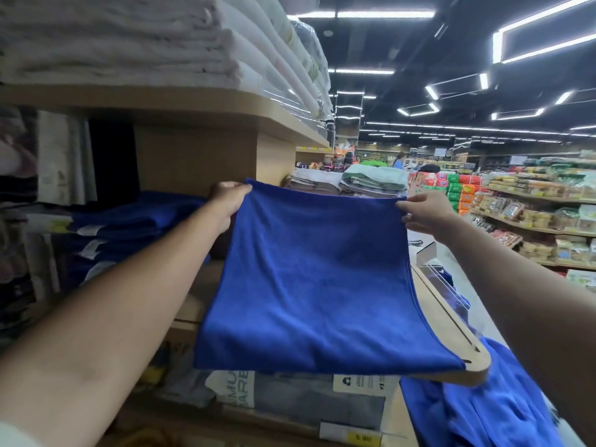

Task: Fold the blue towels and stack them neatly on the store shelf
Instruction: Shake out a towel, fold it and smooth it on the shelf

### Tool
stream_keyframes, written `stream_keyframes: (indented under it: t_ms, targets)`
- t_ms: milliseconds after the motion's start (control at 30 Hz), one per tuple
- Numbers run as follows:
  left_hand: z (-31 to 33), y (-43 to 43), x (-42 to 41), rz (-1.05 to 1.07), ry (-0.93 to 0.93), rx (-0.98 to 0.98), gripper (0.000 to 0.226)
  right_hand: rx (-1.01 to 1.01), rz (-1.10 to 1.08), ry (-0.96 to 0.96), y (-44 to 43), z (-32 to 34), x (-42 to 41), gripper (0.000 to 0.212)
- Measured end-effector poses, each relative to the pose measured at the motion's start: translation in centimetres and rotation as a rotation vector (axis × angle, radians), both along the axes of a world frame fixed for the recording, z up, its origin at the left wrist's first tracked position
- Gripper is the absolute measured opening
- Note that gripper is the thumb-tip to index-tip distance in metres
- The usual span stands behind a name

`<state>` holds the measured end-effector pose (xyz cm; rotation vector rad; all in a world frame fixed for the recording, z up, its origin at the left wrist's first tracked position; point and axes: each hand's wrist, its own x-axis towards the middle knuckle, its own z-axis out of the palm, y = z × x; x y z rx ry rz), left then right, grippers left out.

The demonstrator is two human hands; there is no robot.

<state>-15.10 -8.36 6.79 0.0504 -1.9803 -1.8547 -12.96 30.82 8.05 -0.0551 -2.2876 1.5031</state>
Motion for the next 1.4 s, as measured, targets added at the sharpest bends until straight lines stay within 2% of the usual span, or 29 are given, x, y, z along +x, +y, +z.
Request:
stream_keyframes:
  t_ms: [233,367,533,633,733,800,833,900,967,1033,1133,1233,1300,1400]
  targets:
    - [-1.9,-0.3,3.8,-0.058,-0.039,0.029,0.009,0.1,0.101,0.036,0.5,-2.1,4.6,0.011]
    - [-2.1,-1.7,7.4,-0.11,0.052,0.005,0.013,0.207,0.14,0.127,1.8,-1.8,8.7,0.007]
    - [-4.0,-3.9,13.3,-0.153,0.186,-0.184,0.028,0.513,0.174,0.277,3.3,-3.4,14.6,0.013]
    - [-7.0,-5.1,17.2,-0.236,0.245,-0.284,0.016,0.637,0.317,0.318,3.9,-5.8,18.2,0.016]
    - [-10.0,-6.1,20.9,-0.337,0.223,-0.486,0.022,0.873,0.416,0.24,4.2,-7.8,21.2,0.011]
    - [-11.2,-6.5,22.2,-0.394,0.162,-0.604,0.033,1.074,0.421,0.173,4.1,-8.4,22.3,0.017]
    - [-11.4,-6.5,22.4,-0.395,0.147,-0.63,0.038,1.101,0.413,0.162,3.7,-8.3,22.5,0.021]
    - [-10.9,-5.6,22.0,-0.348,0.152,-0.643,0.037,1.026,0.392,0.205,1.7,-7.8,22.2,0.028]
    - [-10.2,-3.0,20.8,-0.282,0.216,-0.693,0.027,0.939,0.369,0.291,-2.3,-7.6,20.8,0.032]
    - [-9.8,0.5,18.8,-0.209,0.241,-0.815,0.025,0.864,0.374,0.216,-7.5,-7.9,18.7,0.036]
    - [-10.6,5.0,16.3,-0.167,0.048,-1.017,0.034,0.816,0.473,-0.051,-14.8,-9.7,15.5,0.039]
    - [-11.9,6.1,15.5,-0.155,-0.121,-1.227,0.045,0.954,0.418,-0.077,-17.8,-11.9,13.2,0.029]
    - [-12.2,5.6,15.4,-0.145,-0.174,-1.311,0.055,1.044,0.377,-0.062,-17.2,-12.6,12.6,0.043]
    - [-12.3,4.9,15.7,-0.118,-0.218,-1.37,0.064,1.104,0.335,-0.131,-14.4,-12.9,12.8,0.077]
